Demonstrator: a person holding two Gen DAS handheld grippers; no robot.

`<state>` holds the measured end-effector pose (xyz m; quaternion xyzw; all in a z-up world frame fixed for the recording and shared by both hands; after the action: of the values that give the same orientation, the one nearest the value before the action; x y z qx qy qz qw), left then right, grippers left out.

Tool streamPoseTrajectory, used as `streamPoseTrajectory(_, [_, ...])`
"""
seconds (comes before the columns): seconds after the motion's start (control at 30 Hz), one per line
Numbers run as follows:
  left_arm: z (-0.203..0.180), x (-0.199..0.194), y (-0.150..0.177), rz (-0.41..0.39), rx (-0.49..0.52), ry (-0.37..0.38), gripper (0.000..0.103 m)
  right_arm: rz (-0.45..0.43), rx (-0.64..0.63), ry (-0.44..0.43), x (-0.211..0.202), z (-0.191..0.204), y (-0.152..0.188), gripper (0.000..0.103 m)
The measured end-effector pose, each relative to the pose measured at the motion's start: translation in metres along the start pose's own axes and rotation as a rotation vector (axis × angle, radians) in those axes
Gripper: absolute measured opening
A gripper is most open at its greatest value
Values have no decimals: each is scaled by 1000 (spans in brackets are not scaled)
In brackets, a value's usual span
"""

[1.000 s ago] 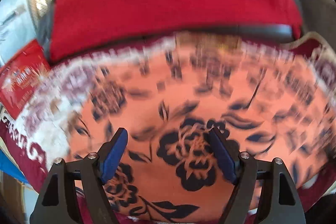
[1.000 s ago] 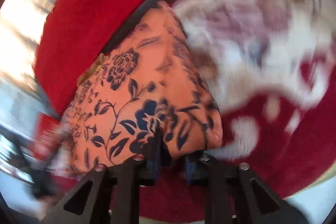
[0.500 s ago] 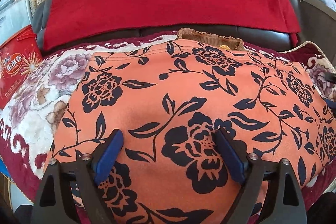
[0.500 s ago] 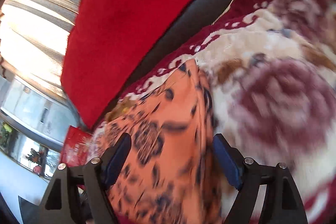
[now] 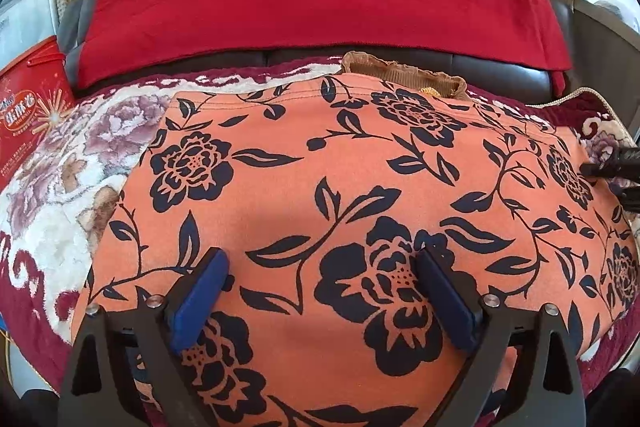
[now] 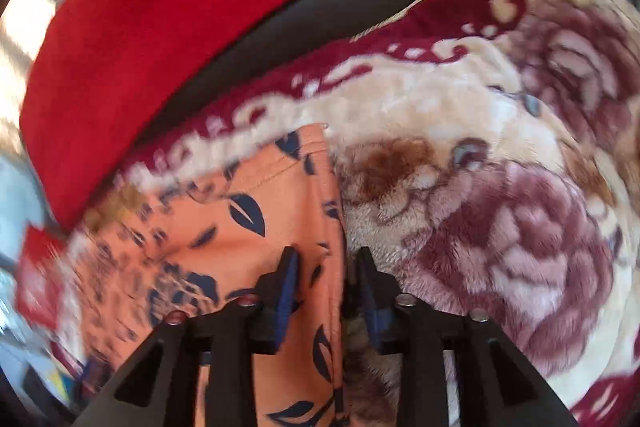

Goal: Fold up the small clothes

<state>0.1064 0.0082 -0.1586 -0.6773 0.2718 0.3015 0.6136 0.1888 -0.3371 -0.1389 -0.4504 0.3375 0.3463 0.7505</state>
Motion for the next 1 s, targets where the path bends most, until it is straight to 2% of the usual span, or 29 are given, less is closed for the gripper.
streamPoseTrajectory(0.03, [0,1,0,4,-5,4,96,-44,-8,20,-13,1,0,83])
streamPoseTrajectory(0.1, [0,1,0,4,-5,1,96,-100,-9,27,-33,7,2,83])
streamPoseTrajectory(0.2, [0,2,0,8,-10,2,96,-114,-14,-80,-56,32,17,83])
streamPoseTrajectory(0.27, [1,2,-1,15,-21,9,96,-68,-15,-189,-64,56,40,83])
streamPoseTrajectory(0.33, [0,2,-2,26,-28,13,96,9,-4,-311,-55,73,66,83])
streamPoseTrajectory(0.37, [1,0,-3,35,-32,24,95,40,3,-339,-48,76,77,84])
streamPoseTrajectory(0.43, [10,-10,-5,48,-77,58,95,89,17,-296,-25,69,94,84])
streamPoseTrajectory(0.53, [45,-44,-3,-4,-171,94,95,33,9,-297,-28,69,95,84])
streamPoseTrajectory(0.6, [78,-57,6,-12,-236,73,95,34,-16,-278,-30,72,97,84])
streamPoseTrajectory(0.67, [116,-57,22,17,-342,45,95,35,-33,-278,-33,73,100,84])
streamPoseTrajectory(0.7, [129,-53,30,42,-381,35,92,34,-27,-286,-32,73,100,85])
streamPoseTrajectory(0.73, [143,-43,43,107,-415,27,64,31,-10,-300,-26,73,98,86])
streamPoseTrajectory(0.77, [149,-33,54,168,-422,36,30,30,6,-310,-26,72,98,86])
streamPoseTrajectory(0.8, [152,-25,64,217,-452,77,30,31,19,-319,-27,71,98,86])
streamPoseTrajectory(0.83, [157,-27,68,208,-489,107,30,32,25,-323,-29,68,97,86])
streamPoseTrajectory(1.0, [147,-43,71,217,-397,53,27,41,25,-334,-27,66,96,86])
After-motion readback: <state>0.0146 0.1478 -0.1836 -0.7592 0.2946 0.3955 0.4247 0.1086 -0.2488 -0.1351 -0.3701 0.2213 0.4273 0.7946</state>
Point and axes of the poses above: each gripper's, at about its wrist camera, not at the fingertips, and x roughly the way its jaws point, z to its left, y to its underside, the point moved 7 cm from there along x, roughly the way its jaws point, and after that the axes turned 1 degree about -z, right-handed, at the moved point
